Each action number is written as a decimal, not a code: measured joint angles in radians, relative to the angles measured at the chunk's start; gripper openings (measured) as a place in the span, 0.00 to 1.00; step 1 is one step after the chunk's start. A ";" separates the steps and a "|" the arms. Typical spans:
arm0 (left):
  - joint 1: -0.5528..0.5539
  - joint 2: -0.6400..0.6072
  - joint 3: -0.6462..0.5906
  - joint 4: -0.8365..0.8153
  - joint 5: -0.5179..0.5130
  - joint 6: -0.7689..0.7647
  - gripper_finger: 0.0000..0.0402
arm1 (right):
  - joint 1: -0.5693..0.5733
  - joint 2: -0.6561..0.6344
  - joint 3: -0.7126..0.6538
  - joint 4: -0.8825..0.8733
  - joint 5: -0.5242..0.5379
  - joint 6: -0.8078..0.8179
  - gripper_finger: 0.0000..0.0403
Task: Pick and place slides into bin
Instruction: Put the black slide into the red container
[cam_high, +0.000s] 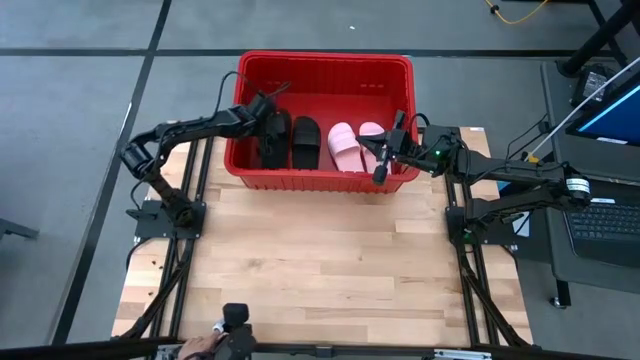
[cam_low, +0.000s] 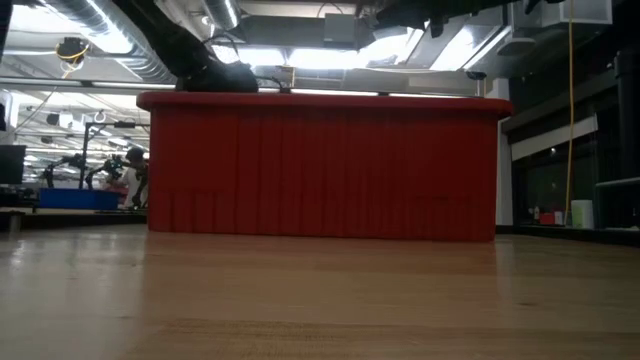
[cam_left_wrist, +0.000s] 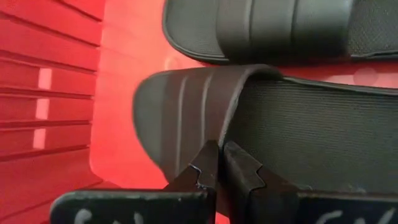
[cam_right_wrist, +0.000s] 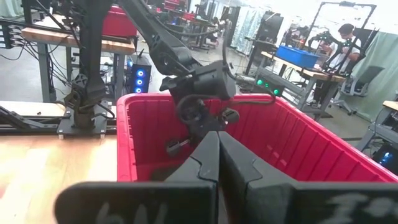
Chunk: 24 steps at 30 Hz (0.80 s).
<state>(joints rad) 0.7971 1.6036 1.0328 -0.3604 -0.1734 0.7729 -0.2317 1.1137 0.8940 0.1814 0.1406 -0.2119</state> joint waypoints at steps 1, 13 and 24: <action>0.000 0.008 0.000 0.002 -0.001 0.003 0.01 | 0.000 0.000 0.000 0.000 0.000 0.001 0.02; 0.002 -0.003 0.000 -0.026 0.014 0.009 0.01 | 0.000 0.000 0.000 0.000 0.000 0.002 0.02; 0.004 -0.005 0.000 -0.069 0.060 0.006 0.01 | 0.000 0.000 0.000 0.000 0.000 -0.001 0.02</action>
<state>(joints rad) 0.8008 1.5982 1.0332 -0.4291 -0.1138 0.7791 -0.2317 1.1137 0.8940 0.1814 0.1402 -0.2127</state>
